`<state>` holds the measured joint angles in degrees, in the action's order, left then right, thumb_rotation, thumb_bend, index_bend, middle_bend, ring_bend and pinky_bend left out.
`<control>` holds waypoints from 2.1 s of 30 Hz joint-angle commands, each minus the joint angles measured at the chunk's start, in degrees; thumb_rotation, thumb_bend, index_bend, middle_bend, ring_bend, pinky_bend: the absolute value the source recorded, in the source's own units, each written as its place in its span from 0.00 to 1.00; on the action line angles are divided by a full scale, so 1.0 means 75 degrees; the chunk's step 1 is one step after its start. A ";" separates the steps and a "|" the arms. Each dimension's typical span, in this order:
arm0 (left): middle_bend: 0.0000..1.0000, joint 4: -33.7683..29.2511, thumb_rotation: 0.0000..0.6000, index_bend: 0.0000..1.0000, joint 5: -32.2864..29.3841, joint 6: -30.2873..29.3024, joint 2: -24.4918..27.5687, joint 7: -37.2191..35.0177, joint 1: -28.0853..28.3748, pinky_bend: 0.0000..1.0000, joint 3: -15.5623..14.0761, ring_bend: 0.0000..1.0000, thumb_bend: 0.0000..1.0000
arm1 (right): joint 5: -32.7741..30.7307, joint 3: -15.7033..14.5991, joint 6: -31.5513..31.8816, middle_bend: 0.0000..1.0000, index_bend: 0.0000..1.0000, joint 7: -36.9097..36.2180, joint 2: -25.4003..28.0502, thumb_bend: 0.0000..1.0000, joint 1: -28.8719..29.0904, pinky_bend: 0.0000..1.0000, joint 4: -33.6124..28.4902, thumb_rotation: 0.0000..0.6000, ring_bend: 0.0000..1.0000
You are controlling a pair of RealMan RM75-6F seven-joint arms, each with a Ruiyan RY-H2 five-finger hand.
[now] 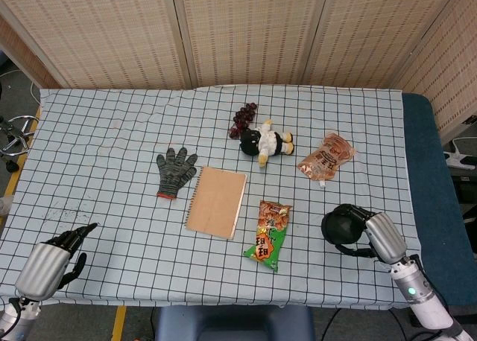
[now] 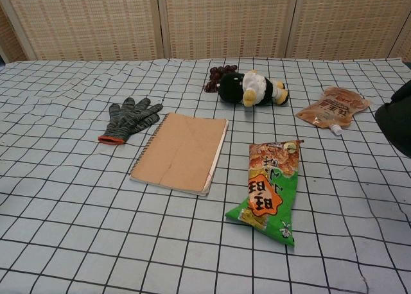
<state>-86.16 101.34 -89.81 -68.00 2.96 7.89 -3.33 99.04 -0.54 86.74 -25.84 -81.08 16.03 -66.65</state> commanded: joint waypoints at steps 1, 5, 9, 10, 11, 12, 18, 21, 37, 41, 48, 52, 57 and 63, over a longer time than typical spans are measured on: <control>0.26 0.0010 1.00 0.14 -0.0008 0.0011 -0.0001 -0.0006 -0.0006 0.65 -0.0008 0.34 0.57 | -0.1299 0.0502 -0.0759 0.55 0.60 0.5004 -0.0261 0.10 -0.0291 0.65 0.0058 1.00 0.49; 0.26 -0.0004 1.00 0.14 0.0003 0.0008 0.0006 -0.0013 -0.0003 0.65 -0.0010 0.34 0.57 | -0.1541 0.0596 -0.0911 0.55 0.60 0.5527 -0.0398 0.14 -0.0275 0.65 0.0135 1.00 0.50; 0.27 0.0010 1.00 0.15 -0.0020 0.0012 0.0001 -0.0040 -0.0003 0.65 -0.0001 0.34 0.57 | -0.1271 0.0445 -0.0909 0.56 0.62 0.5196 -0.0385 0.21 -0.0200 0.66 0.0106 1.00 0.51; 0.27 0.0005 1.00 0.15 -0.0030 0.0021 0.0005 -0.0058 -0.0001 0.65 0.0000 0.34 0.57 | -0.1128 0.0384 -0.0838 0.56 0.64 0.5055 -0.0354 0.25 -0.0184 0.67 0.0013 1.00 0.52; 0.27 0.0001 1.00 0.15 -0.0029 0.0019 0.0012 -0.0070 0.0002 0.65 0.0003 0.34 0.57 | -0.1008 0.0339 -0.0769 0.57 0.65 0.5005 -0.0318 0.27 -0.0172 0.68 -0.0100 1.00 0.53; 0.27 -0.0002 1.00 0.15 -0.0021 0.0008 0.0014 -0.0076 0.0004 0.65 0.0006 0.34 0.57 | -0.0870 0.0293 -0.0692 0.57 0.66 0.4995 -0.0267 0.29 -0.0154 0.69 -0.0254 1.00 0.54; 0.27 0.0007 1.00 0.15 -0.0010 -0.0022 0.0021 -0.0114 -0.0007 0.65 0.0002 0.34 0.57 | 0.0023 0.0021 -0.0357 0.58 0.67 0.5085 0.0275 0.32 0.0005 0.69 -0.1983 1.00 0.54; 0.27 0.0023 1.00 0.15 0.0010 -0.0068 0.0019 -0.0116 -0.0015 0.65 0.0013 0.34 0.57 | 0.0190 0.0000 -0.0287 0.58 0.67 0.5105 0.0455 0.32 0.0027 0.69 -0.2408 1.00 0.54; 0.27 0.0019 1.00 0.15 -0.0015 -0.0007 0.0007 -0.0074 -0.0005 0.65 0.0008 0.34 0.57 | -0.1337 0.0404 -0.1050 0.58 0.67 0.5290 0.0100 0.32 -0.0139 0.70 -0.1171 1.00 0.55; 0.27 -0.0003 1.00 0.15 -0.0001 -0.0019 0.0016 -0.0068 -0.0008 0.65 0.0004 0.34 0.57 | -0.0409 0.0155 -0.0475 0.58 0.67 0.4642 0.0284 0.32 -0.0090 0.70 -0.1629 1.00 0.55; 0.27 0.0001 1.00 0.15 0.0014 -0.0013 0.0010 -0.0062 -0.0005 0.65 -0.0003 0.34 0.57 | 0.0068 0.0034 -0.0013 0.58 0.67 0.3870 0.0471 0.32 -0.0123 0.70 -0.1612 1.00 0.55; 0.27 0.0027 1.00 0.15 0.0017 -0.0009 -0.0004 -0.0052 -0.0007 0.65 -0.0008 0.34 0.57 | -0.0903 0.0192 -0.0836 0.58 0.67 0.3731 0.0405 0.32 -0.0128 0.70 -0.1120 1.00 0.55; 0.27 0.0008 1.00 0.15 0.0026 0.0013 -0.0008 -0.0007 0.0002 0.65 -0.0011 0.34 0.57 | -0.1430 0.0236 -0.1501 0.58 0.67 0.3370 0.0125 0.32 -0.0065 0.70 -0.0360 1.00 0.55; 0.27 -0.0017 1.00 0.15 -0.0002 0.0078 -0.0003 0.0015 0.0015 0.65 -0.0021 0.34 0.57 | -0.1219 0.0052 -0.1646 0.58 0.63 0.2729 -0.0170 0.32 0.0006 0.69 0.0386 1.00 0.52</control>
<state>-86.28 101.25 -89.17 -68.03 3.04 7.99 -3.48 89.40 0.34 74.97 -4.03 -81.52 15.80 -64.99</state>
